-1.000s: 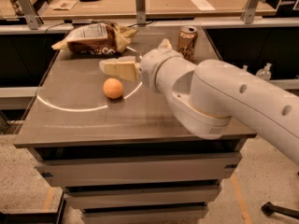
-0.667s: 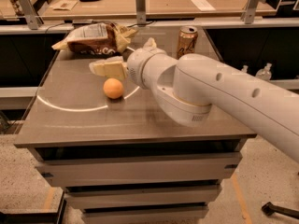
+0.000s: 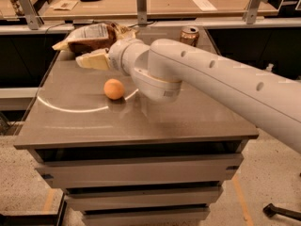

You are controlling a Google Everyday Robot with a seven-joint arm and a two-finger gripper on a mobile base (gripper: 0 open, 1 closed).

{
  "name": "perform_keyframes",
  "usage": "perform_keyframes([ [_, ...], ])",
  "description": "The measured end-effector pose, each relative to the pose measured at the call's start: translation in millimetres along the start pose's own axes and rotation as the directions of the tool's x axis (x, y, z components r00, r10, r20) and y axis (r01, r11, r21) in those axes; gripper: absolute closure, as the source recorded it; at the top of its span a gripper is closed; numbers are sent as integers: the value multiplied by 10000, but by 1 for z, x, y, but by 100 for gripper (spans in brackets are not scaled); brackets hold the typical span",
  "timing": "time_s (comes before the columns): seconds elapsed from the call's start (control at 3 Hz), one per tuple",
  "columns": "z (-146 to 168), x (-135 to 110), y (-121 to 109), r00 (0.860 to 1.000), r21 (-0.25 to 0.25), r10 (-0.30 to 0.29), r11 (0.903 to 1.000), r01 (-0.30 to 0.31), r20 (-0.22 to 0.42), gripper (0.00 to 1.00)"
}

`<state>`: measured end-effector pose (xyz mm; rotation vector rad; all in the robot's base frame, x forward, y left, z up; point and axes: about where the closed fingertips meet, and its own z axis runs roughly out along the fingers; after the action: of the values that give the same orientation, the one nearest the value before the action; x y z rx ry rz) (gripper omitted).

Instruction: Move brown chip bag near orange can

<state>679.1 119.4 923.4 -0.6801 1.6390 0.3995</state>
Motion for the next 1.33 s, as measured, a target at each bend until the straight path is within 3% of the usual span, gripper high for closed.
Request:
perform_keyframes([
  [0.67,50,9,-39,9997,85,-245,9997,244,37,0],
  [1.0,64,31,-48,9990,-209,-447,9988,446,-40,0],
  [1.33,75,49,-42,9995,-610,-319,9976,313,-89,0],
])
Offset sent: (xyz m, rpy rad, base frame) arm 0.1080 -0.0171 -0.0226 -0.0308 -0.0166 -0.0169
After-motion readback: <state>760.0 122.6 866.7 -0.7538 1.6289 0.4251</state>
